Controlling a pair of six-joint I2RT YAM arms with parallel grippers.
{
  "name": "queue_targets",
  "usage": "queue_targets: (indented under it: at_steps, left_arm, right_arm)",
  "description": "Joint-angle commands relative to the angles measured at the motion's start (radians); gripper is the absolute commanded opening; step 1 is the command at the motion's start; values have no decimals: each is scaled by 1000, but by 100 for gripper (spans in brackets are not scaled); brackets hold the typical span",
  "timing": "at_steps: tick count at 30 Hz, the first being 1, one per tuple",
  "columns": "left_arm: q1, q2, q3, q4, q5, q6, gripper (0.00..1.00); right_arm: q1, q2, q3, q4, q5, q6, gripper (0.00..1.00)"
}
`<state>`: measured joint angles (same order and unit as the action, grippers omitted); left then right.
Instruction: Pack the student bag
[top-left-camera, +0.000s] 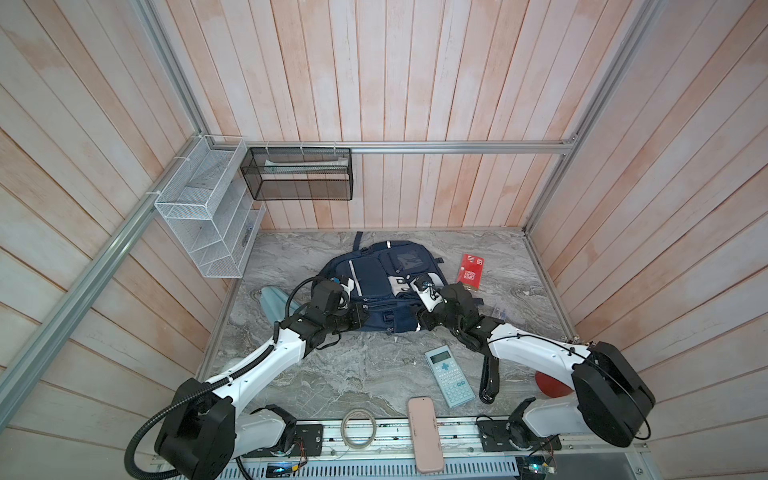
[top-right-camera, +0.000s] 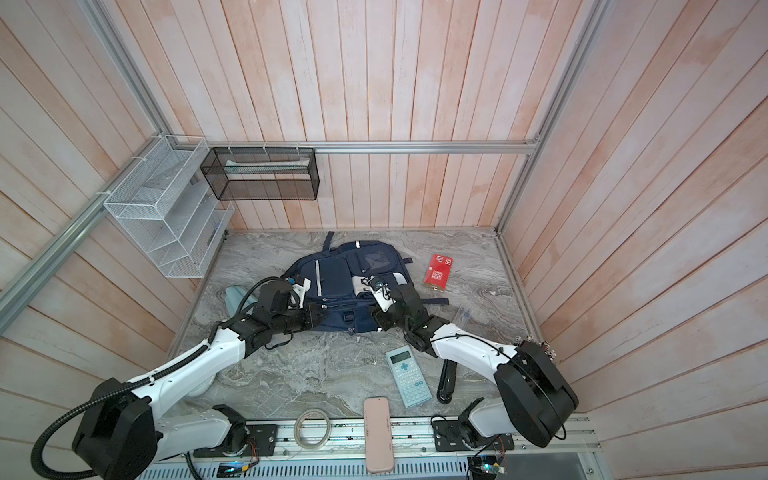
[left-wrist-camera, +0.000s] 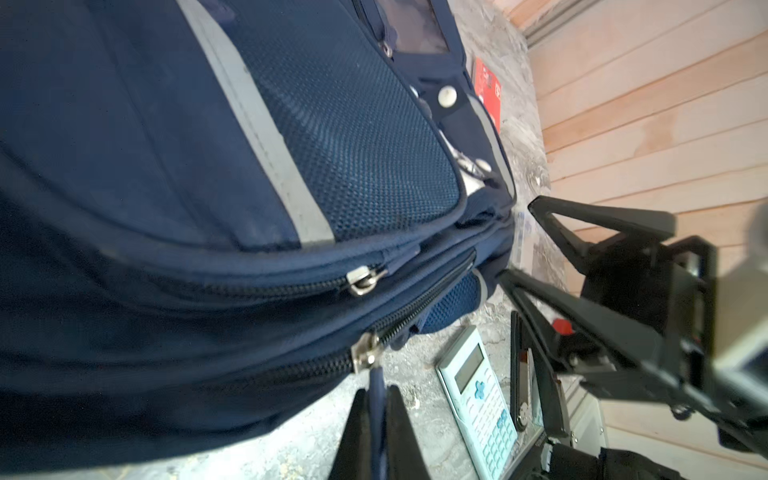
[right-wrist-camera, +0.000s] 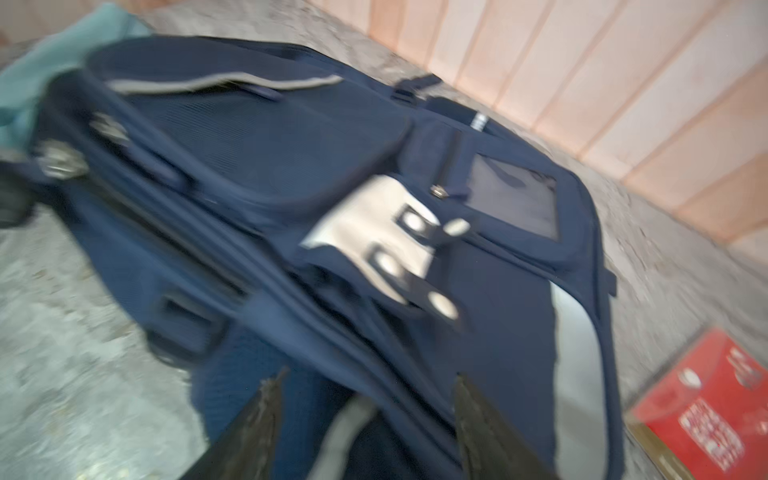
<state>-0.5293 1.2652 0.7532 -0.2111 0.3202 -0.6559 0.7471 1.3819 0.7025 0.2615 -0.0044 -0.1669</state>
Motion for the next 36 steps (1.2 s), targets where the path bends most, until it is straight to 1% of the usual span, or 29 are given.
queue_targets:
  at_steps: [1, 4, 6, 8, 9, 11, 13, 14, 16, 18, 20, 22, 23, 27, 30, 32, 34, 36]
  left_arm:
    - [-42, 44, 12, 96, -6, -44, 0]
    - [-47, 54, 6, 105, -3, -50, 0]
    - [-47, 50, 4, 98, -4, -51, 0]
    - [-43, 45, 0, 92, -11, -48, 0]
    - [-39, 43, 1, 77, -20, -41, 0]
    - [-26, 37, -3, 68, -28, -33, 0]
    - [-11, 28, -12, 76, -14, -28, 0]
    - [-1, 28, -14, 72, -7, -27, 0]
    - [24, 29, -23, 66, -21, -13, 0]
    - [68, 38, -31, 48, -75, 15, 0]
    - [134, 57, -31, 22, -95, 53, 0]
    - [215, 70, -30, 9, -98, 84, 3]
    - [243, 71, -30, 7, -99, 94, 5]
    - [335, 84, 20, -32, -142, 143, 5]
    - [384, 79, 53, -28, -176, 165, 5]
    - [417, 93, 76, -30, -175, 186, 5]
    - [426, 85, 84, -33, -157, 192, 0]
    - [420, 47, 69, -46, -138, 182, 0]
  right_arm:
    - [60, 29, -1, 75, 31, -111, 65]
    - [85, 128, 76, 41, 23, -157, 63]
    - [86, 199, 123, 29, 41, -163, 60]
    - [88, 260, 174, -5, 31, -179, 53]
    - [89, 286, 194, -23, 20, -183, 47]
    - [89, 315, 229, -67, 7, -184, 31]
    - [89, 321, 228, -63, 9, -179, 7]
    - [88, 316, 219, -56, 7, -182, 1]
    - [90, 292, 198, -51, 12, -190, 0]
    - [89, 258, 166, -39, 11, -191, 0]
    - [89, 223, 117, -10, -10, -203, 0]
    - [88, 199, 80, 9, -34, -217, 0]
    - [89, 194, 76, 8, -37, -217, 0]
    - [89, 186, 76, -21, -39, -230, 0]
    - [87, 176, 54, -6, -19, -236, 0]
    - [75, 165, 32, 16, -4, -238, 0]
    - [48, 159, 18, 31, 22, -233, 0]
    - [18, 163, 23, 28, 88, -211, 0]
